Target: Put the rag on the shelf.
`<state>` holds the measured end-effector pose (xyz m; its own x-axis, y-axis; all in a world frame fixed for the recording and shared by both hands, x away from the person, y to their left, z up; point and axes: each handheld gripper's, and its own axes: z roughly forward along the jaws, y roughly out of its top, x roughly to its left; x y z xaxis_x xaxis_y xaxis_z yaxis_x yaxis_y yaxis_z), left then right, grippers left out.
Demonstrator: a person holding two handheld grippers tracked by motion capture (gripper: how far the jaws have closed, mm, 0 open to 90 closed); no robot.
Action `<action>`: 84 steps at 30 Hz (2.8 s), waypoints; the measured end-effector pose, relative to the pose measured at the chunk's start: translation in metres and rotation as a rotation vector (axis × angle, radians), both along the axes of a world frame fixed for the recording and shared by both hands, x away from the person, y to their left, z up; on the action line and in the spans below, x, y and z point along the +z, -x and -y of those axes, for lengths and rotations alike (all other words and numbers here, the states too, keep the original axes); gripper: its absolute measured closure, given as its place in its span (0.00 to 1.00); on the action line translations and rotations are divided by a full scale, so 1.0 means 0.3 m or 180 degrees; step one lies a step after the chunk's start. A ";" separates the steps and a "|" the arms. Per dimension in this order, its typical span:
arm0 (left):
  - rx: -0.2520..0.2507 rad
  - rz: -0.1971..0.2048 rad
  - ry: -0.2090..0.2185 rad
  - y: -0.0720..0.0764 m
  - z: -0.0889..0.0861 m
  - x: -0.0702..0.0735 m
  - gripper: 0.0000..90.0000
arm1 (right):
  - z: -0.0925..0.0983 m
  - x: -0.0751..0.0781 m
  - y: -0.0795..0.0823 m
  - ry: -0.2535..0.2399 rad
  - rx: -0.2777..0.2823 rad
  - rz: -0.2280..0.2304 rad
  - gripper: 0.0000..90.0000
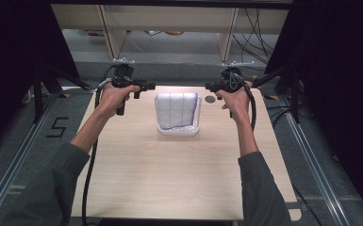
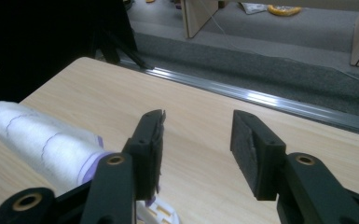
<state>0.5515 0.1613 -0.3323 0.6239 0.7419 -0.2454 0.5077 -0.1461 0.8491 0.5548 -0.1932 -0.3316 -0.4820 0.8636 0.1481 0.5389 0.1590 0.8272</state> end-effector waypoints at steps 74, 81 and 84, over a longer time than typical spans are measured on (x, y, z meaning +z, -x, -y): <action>-0.0608 0.0197 -0.0094 0.483 -0.066 -0.173 0.24 | -0.044 -0.148 0.432 -0.0095 0.0364 0.0207 0.27; -0.0654 0.0183 -0.0077 0.519 -0.079 -0.215 0.24 | -0.048 -0.183 0.469 -0.0107 0.0439 0.0129 0.26; -0.0665 0.0158 -0.0088 0.532 -0.080 -0.242 0.24 | -0.050 -0.200 0.482 -0.0058 0.0442 0.0115 0.26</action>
